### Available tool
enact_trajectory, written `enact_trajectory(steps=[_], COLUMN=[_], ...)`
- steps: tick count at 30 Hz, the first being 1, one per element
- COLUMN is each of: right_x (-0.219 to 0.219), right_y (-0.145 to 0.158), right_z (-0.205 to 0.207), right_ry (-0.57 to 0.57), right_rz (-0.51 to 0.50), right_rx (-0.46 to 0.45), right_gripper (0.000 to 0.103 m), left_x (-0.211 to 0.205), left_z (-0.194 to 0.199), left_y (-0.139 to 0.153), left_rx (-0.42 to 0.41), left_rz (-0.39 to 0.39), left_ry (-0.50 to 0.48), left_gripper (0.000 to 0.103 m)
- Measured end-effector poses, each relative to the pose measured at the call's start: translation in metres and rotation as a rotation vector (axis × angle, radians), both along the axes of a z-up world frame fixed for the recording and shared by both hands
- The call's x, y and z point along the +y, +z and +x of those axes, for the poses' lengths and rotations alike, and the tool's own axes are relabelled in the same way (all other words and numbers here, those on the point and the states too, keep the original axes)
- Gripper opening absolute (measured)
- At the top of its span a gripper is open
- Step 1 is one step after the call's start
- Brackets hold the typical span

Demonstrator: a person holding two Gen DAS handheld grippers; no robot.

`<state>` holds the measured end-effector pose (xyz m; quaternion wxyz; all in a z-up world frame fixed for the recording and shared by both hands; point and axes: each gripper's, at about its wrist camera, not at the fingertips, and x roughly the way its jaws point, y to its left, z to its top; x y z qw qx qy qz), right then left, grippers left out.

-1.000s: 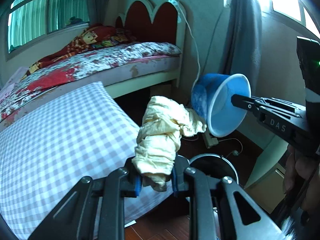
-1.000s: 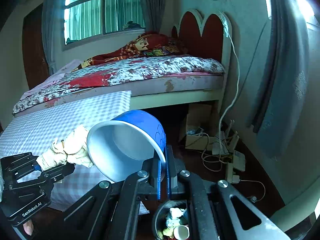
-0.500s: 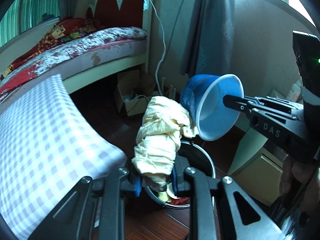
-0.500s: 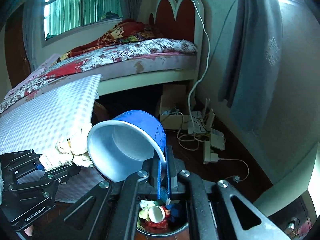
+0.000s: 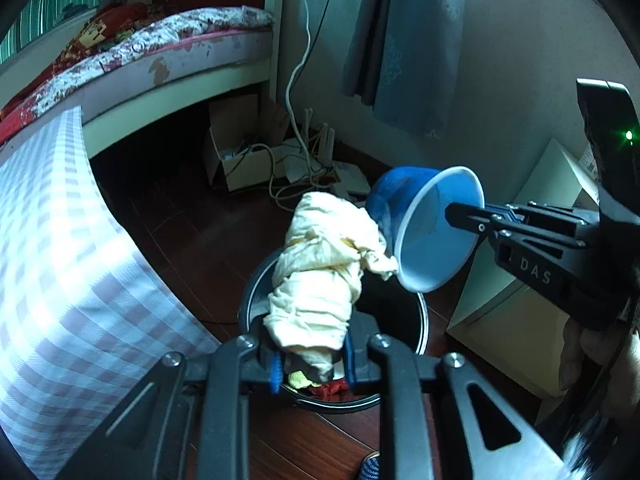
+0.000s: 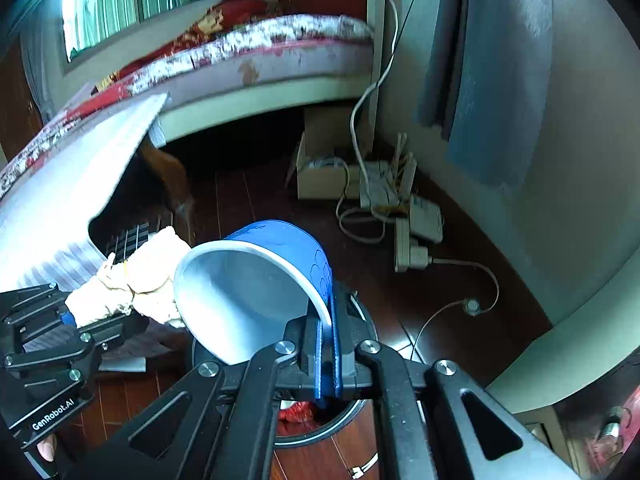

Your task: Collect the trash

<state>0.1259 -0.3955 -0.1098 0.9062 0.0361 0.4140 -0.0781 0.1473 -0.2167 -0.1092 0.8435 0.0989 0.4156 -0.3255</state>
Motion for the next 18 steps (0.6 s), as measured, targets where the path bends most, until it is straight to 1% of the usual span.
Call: enact_trajectory(steps=[5, 6, 7, 8, 9, 10, 12, 15, 18], right_x=[-0.006, -0.008, -0.01, -0.013, -0.018, -0.025, -0.033, -0.034, -0.03], right_y=[-0.023, -0.028, -0.037, -0.045, -0.053, -0.061, -0.071, -0.073, -0.077], right_z=[0.009, 0.011, 0.014, 0.017, 0.018, 0.019, 0.017, 0.015, 0.014], right_ry=[0.021, 0.028, 0.018, -0.01, -0.04, -0.074, -0.104, -0.094, -0.077], right_rz=[0.002, 0.002, -0.026, -0.06, -0.068, -0.065, -0.058, -0.07, -0.08], right_rx=[0.047, 0.059, 0.092, 0.129, 0.162, 0.196, 0.227, 0.215, 0.224], right_gripper=[0.004, 0.005, 0.006, 0.029, 0.078, 0.102, 0.102, 0.102, 0.102], left_x=[-0.009, -0.012, -0.013, -0.015, -0.014, -0.013, -0.01, -0.005, 0.0], left_z=[0.01, 0.012, 0.013, 0.014, 0.014, 0.014, 0.013, 0.011, 0.012], left_y=[-0.019, -0.024, -0.028, -0.034, -0.037, -0.039, -0.044, -0.049, -0.052], left_rx=[0.051, 0.074, 0.089, 0.086, 0.078, 0.068, 0.066, 0.04, 0.032], left_rz=[0.006, 0.0, -0.003, 0.02, 0.032, 0.04, 0.061, 0.076, 0.083], left_ry=[0.004, 0.0, 0.001, 0.027, 0.044, 0.063, 0.091, 0.115, 0.139], left_gripper=[0.024, 0.033, 0.049, 0.062, 0.084, 0.092, 0.1, 0.1, 0.101])
